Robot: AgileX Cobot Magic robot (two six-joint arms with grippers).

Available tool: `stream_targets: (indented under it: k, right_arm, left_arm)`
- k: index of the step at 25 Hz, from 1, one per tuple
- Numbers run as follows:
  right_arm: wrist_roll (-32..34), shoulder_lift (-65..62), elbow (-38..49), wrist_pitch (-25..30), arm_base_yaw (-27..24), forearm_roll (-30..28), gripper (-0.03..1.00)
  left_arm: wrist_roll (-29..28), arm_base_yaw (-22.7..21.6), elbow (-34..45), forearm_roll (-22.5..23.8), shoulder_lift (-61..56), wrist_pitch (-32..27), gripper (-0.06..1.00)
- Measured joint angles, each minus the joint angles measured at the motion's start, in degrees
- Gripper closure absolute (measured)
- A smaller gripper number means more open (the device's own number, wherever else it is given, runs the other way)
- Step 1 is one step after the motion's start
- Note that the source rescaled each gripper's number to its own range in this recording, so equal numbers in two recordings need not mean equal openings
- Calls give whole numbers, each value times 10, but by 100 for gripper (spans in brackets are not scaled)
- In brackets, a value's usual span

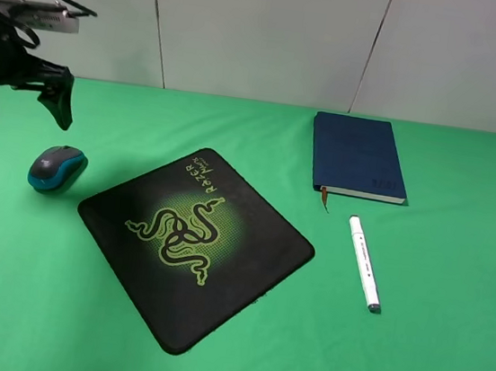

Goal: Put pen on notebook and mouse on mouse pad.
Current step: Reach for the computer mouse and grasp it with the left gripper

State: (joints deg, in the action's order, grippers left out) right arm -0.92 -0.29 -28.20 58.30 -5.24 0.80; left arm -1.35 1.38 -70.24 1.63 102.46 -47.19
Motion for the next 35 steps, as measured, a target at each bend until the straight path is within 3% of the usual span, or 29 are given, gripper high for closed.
stream_targets:
  k: [12,29,32,35]
  right_arm:
    - [0,0,0,0,0,0,-3]
    - [0,0,0,0,0,0,-3]
    - [0,0,0,0,0,0,-3]
    - [0,0,0,0,0,0,-3]
  left_arm:
    - [-2,21,0,12,100,72,-6]
    - [-20,39,0,44,150,102,-4]
    - [-20,39,0,52,150,102,0]
    - [-21,39,0,54,150,102,13]
